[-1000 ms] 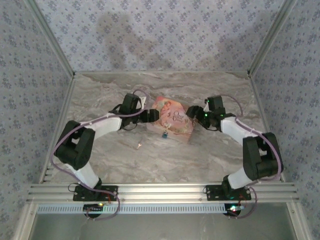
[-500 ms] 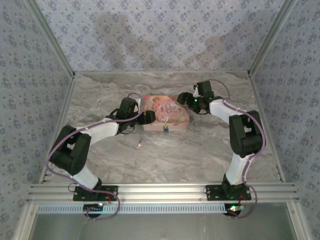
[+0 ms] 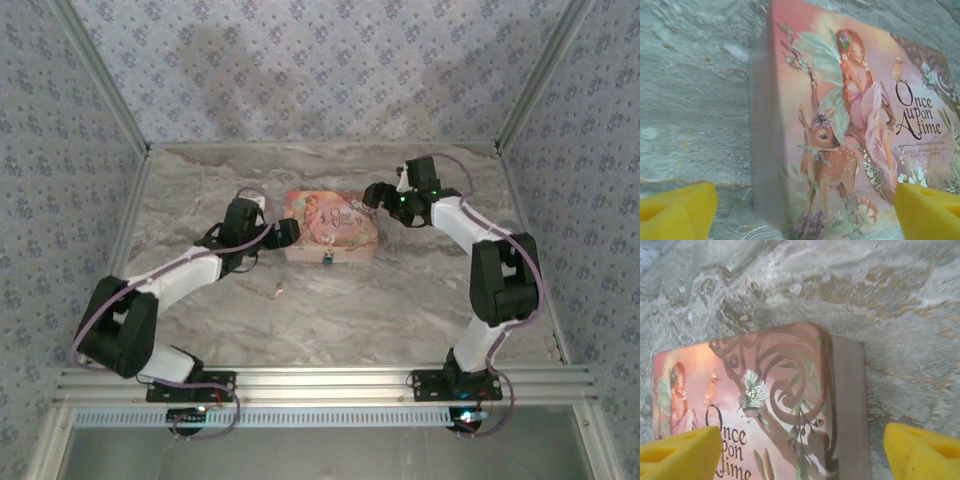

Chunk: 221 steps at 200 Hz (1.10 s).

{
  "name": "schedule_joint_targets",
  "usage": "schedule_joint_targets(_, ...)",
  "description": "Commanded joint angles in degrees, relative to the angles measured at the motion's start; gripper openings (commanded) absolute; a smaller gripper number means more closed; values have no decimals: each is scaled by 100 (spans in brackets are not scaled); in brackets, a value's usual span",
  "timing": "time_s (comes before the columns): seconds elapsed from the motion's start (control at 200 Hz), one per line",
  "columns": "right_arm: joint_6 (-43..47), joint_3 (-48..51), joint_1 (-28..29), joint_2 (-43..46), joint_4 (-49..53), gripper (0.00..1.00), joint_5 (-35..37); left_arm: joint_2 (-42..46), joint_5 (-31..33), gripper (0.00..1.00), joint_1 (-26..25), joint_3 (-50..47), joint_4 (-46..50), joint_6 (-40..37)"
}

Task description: Unlock a padlock with a key

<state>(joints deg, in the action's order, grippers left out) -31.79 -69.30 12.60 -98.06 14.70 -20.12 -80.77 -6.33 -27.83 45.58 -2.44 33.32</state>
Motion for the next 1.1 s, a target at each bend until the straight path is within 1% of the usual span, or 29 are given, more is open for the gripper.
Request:
schedule_joint_targets(0.0,276,48,25,550,480,85,142,529,295,90,24,-70,640,-141)
schedule_joint_targets(0.03,304,48,41,670,541,84,145,660,322,90,17,-103,803,-134)
schedule_joint_targets(0.075,351,315,104,878,601,83,140,848,339,89,15,-178,1019,-122)
schedule_joint_targets(0.18,445,599,332,1400,808,80,224,1215,325,83,0,-255,1640,-133)
schedule_joint_targets(0.26,489,822,552,1780,1000,77,334,1446,386,76,-66,-310,2122,-63)
schedule_joint_targets(0.325,513,1043,700,2097,1124,75,395,1558,419,66,-180,-367,2459,121)
schedule_joint_targets(0.38,479,1267,820,2363,1183,73,513,1608,519,63,-367,-454,2671,401)
schedule_joint_targets(0.445,392,1546,973,2717,1203,72,632,1584,665,54,-661,-531,2826,720)
schedule_joint_targets(0.58,150,2118,1214,3383,1173,71,829,1238,1265,49,-1364,-533,3047,1272)
schedule_joint_targets(0.685,10,2404,1291,3725,1197,71,903,843,1588,45,-1646,-469,2973,1546)
schedule_joint_targets(0.944,-28,2739,1315,4175,1368,71,1042,-154,2023,37,-1754,45,3096,1821)
schedule_joint_targets(1.099,-20,2862,1315,4294,1438,71,1113,-521,1974,36,-1759,195,2915,1769)
